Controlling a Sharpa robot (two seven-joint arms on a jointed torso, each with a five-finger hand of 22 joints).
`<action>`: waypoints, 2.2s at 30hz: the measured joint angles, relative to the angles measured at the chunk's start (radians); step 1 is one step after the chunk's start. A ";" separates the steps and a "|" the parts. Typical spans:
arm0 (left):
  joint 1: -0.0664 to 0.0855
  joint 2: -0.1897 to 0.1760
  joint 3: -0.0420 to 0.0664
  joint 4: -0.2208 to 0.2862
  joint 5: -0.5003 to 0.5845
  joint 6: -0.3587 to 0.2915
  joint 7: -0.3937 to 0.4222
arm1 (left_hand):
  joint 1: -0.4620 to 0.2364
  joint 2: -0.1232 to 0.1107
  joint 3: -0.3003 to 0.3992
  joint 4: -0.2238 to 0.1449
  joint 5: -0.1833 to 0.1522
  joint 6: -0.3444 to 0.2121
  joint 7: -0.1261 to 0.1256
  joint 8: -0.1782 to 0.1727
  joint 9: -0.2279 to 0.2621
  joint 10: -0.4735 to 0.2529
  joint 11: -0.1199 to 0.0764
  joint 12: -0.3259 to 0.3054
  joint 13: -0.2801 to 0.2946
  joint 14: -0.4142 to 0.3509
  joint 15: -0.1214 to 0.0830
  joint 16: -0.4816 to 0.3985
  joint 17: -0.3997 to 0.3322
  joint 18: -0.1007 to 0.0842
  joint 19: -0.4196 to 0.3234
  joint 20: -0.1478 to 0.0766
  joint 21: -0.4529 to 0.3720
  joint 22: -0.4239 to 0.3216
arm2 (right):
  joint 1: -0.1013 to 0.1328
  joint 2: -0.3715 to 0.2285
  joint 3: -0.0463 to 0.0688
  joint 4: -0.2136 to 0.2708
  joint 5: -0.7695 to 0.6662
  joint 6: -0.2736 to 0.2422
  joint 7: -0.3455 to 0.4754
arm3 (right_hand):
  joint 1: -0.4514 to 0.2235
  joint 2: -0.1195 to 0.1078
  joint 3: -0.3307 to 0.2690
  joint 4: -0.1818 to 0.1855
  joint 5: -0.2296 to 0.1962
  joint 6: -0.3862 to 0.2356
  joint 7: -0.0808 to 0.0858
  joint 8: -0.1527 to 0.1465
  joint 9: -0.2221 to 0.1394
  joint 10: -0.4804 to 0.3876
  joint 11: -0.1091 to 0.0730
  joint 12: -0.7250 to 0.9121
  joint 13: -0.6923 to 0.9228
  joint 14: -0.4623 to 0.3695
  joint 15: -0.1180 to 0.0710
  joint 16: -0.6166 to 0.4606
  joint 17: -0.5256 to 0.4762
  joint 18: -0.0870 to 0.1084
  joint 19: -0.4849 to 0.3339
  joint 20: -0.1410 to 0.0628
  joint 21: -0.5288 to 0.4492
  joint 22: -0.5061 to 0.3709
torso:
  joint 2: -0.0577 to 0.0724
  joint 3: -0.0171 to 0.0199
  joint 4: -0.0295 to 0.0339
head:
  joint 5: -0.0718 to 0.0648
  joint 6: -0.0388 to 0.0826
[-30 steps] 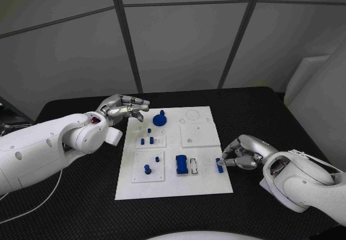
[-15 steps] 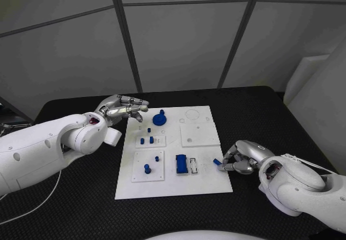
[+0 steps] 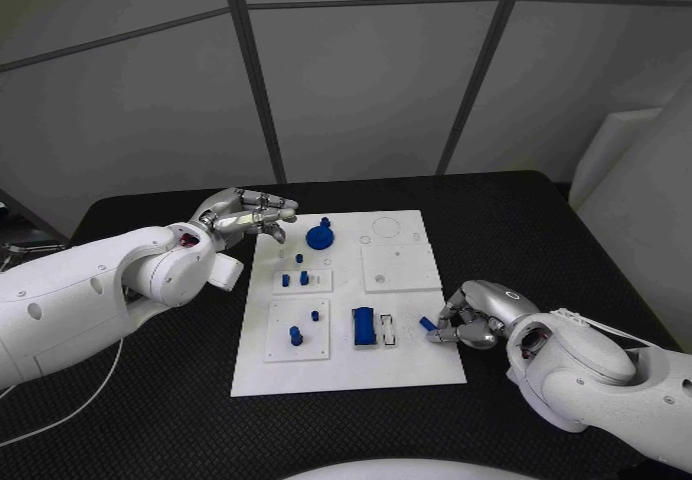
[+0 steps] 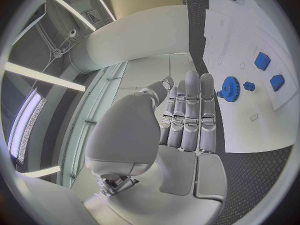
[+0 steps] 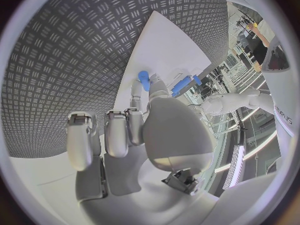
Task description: Assemble the parts on the task board
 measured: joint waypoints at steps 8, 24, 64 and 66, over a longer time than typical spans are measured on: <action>0.000 0.000 0.000 0.000 0.000 0.000 0.000 | 0.000 0.000 0.000 0.000 0.000 0.000 0.000 0.000 0.000 0.000 0.000 0.000 0.000 0.000 0.000 0.000 0.000 0.000 0.000 0.000 0.000 0.000 | 0.001 0.027 0.003 -0.008 -0.037 0.018 -0.015 | 0.019 -0.004 -0.005 -0.017 0.000 0.003 -0.001 -0.006 0.000 0.000 0.000 0.000 0.000 0.000 0.000 0.000 0.000 0.000 0.000 0.000 0.000 0.000 | 0.000 0.0000 0.0011 | 0.002 -0.002; -0.001 -0.002 0.000 0.001 0.000 0.000 -0.001 | 0.000 0.000 0.000 0.000 0.000 0.000 0.000 0.000 0.000 -0.004 0.004 0.000 0.001 0.000 0.000 -0.004 0.000 0.000 0.000 0.000 0.000 -0.001 | 0.001 0.036 0.002 0.017 -0.066 0.027 -0.056 | 0.078 0.040 0.049 -0.093 0.262 0.011 -0.006 -0.016 -0.069 0.000 -0.007 0.014 -0.001 0.000 -0.007 0.011 0.000 0.000 0.000 -0.008 0.000 0.000 | -0.002 -0.0007 0.0010 | 0.007 -0.007; -0.001 -0.006 0.000 0.008 0.000 0.001 -0.002 | 0.000 0.000 0.000 0.000 0.000 0.000 0.000 0.000 0.000 -0.004 0.004 0.000 0.000 0.000 0.000 -0.004 0.000 0.000 0.004 0.004 -0.004 -0.002 | -0.005 0.134 -0.003 -0.001 0.290 -0.116 0.007 | -0.020 0.062 0.025 -0.035 0.287 0.025 -0.014 0.000 -0.089 0.000 -0.007 0.025 -0.001 0.000 -0.007 0.020 0.000 0.000 0.000 -0.008 0.000 0.000 | 0.001 -0.0008 0.0006 | 0.013 -0.009; -0.001 -0.006 0.000 0.008 0.000 0.001 -0.002 | 0.000 0.000 0.000 0.000 0.000 0.000 0.000 0.000 0.000 -0.004 0.004 0.000 0.000 0.000 0.000 -0.004 0.000 0.000 0.004 0.004 -0.004 -0.002 | -0.004 0.142 -0.002 -0.004 0.297 -0.113 0.008 | -0.023 0.059 0.023 -0.028 0.282 0.029 -0.011 0.000 -0.092 0.000 -0.007 0.025 -0.001 0.000 -0.007 0.020 0.000 0.000 0.000 -0.008 0.000 0.000 | 0.001 -0.0008 0.0006 | 0.014 -0.009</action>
